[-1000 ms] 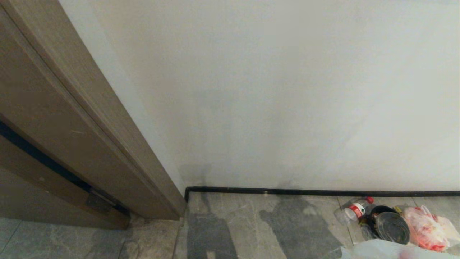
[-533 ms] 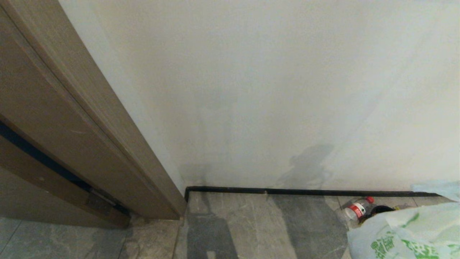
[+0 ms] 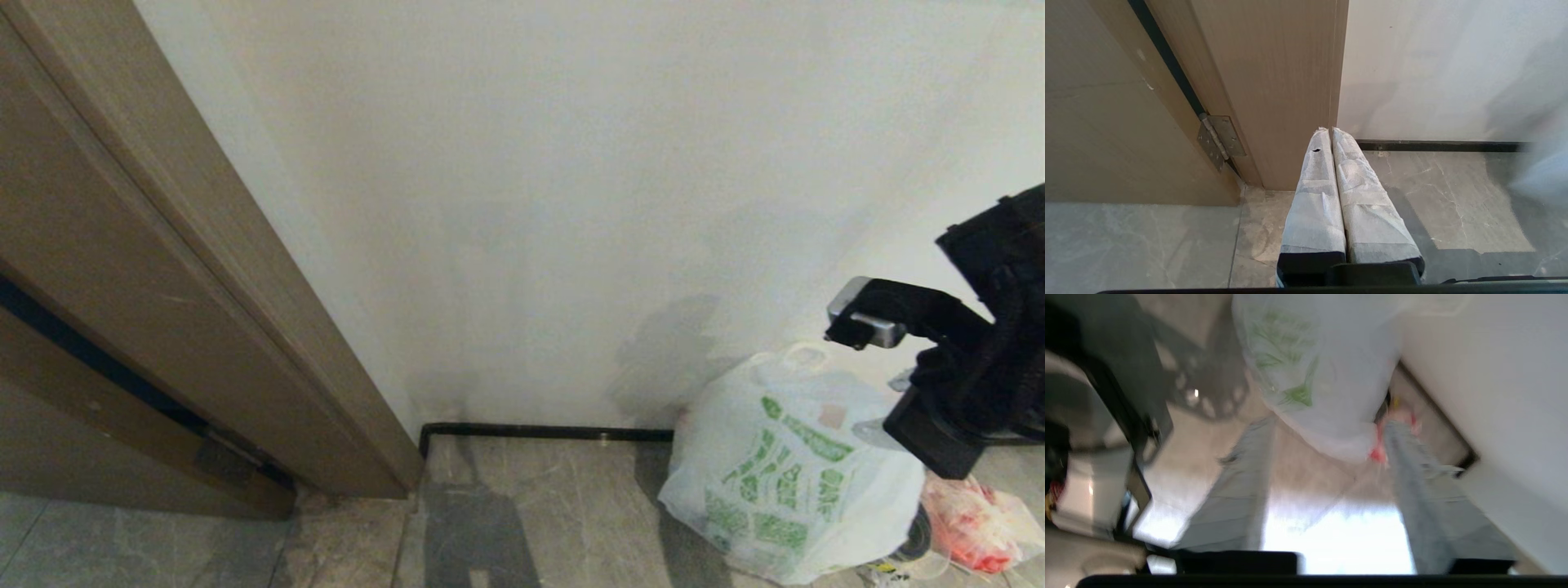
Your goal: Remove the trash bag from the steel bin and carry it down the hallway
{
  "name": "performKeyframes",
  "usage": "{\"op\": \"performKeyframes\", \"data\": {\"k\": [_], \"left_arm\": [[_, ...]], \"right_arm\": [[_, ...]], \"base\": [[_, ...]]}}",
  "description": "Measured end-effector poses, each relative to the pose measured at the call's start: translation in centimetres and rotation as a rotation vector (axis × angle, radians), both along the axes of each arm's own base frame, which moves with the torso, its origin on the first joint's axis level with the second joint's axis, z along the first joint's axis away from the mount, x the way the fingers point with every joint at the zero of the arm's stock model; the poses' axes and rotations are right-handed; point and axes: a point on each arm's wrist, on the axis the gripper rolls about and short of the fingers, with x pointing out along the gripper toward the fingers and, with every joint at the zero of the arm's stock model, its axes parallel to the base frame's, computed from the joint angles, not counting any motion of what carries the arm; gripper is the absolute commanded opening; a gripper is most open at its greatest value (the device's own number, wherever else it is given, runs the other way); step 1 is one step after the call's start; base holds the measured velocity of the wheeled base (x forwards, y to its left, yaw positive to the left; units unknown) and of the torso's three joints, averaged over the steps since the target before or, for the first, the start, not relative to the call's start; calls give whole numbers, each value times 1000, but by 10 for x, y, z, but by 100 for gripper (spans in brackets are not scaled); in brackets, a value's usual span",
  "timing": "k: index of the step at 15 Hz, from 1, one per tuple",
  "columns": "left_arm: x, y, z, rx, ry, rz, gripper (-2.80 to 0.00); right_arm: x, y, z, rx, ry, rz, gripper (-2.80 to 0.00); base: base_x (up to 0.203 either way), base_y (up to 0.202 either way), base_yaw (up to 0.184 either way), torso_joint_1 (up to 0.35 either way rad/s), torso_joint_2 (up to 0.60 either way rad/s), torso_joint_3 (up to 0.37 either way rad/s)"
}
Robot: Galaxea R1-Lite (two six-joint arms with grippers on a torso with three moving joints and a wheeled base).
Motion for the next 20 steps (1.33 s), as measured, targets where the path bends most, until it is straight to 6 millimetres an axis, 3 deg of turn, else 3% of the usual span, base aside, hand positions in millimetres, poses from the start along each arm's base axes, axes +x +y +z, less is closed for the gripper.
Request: {"op": "performKeyframes", "data": {"k": [2, 6, 9, 10, 14, 20], "left_arm": [[0, 0, 0, 0, 0, 0, -280], [0, 0, 0, 1, 0, 0, -280], [0, 0, 0, 0, -1, 0, -280], [0, 0, 0, 0, 0, 0, -280], [0, 0, 0, 0, 0, 0, -280], [0, 0, 0, -1, 0, 0, -280]], "right_arm": [[5, 7, -7, -11, 26, 0, 0], [2, 3, -7, -22, 24, -47, 0], [-14, -14, -5, 46, 0, -174, 0], [-26, -26, 0, 79, -35, -237, -280], [-92, -70, -3, 175, -137, -468, -280], [-165, -82, -32, 302, -260, -590, -280]], "base": [[0, 0, 0, 0, 0, 0], [0, 0, 0, 0, 0, 0], [0, 0, 0, 0, 0, 0], [0, 0, 0, 0, 0, 0], [0, 0, 0, 0, 0, 0], [0, 0, 0, 0, 0, 0]]}}
